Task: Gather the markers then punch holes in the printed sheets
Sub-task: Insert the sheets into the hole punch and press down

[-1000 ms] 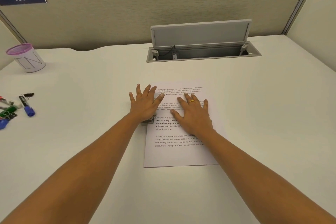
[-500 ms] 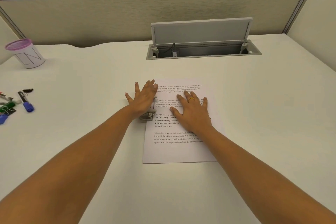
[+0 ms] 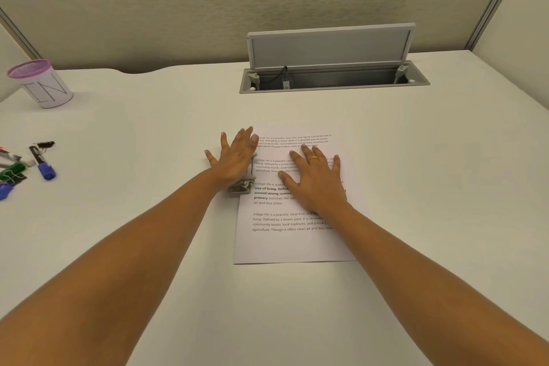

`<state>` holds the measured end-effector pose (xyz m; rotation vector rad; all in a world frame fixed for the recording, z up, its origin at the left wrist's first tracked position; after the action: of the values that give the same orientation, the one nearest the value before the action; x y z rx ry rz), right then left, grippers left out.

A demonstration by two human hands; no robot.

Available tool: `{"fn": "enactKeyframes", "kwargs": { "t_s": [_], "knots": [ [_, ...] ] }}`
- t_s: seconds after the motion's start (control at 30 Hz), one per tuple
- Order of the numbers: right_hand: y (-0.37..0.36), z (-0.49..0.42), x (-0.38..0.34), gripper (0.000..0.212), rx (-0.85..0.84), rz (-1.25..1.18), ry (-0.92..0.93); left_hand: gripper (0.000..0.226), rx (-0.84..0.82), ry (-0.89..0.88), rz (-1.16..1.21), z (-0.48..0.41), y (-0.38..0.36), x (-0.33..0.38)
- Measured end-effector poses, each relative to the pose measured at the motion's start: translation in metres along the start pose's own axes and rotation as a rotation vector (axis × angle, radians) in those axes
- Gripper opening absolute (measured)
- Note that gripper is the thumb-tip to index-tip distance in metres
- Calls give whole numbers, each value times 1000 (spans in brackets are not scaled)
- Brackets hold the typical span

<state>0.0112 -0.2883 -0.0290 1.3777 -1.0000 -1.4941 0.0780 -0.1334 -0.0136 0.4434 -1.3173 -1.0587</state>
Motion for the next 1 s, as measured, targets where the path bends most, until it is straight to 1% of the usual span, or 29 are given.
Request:
{"fn": "enactKeyframes", "kwargs": {
  "t_s": [0.53, 0.77, 1.0],
  "knots": [
    [0, 0, 0, 62, -10, 0, 1, 51, -12, -2, 45, 0, -4, -6],
    [-1, -1, 0, 61, -4, 7, -1, 51, -14, 16, 5, 0, -4, -5],
    [0, -1, 0, 61, -6, 3, 1, 52, -15, 20, 21, 1, -4, -5]
  ]
}}
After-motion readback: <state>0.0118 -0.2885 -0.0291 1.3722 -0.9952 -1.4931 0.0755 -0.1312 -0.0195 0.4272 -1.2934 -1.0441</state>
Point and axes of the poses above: each hand's wrist, its own z-axis away from the middle knuckle, its own y-axis out of the back of the hand, x = y × z, the point moved 5 cm from there along -z, towards the middle knuckle, and after that the axes turned 7 degrees about -x, right-handed, at the moved point
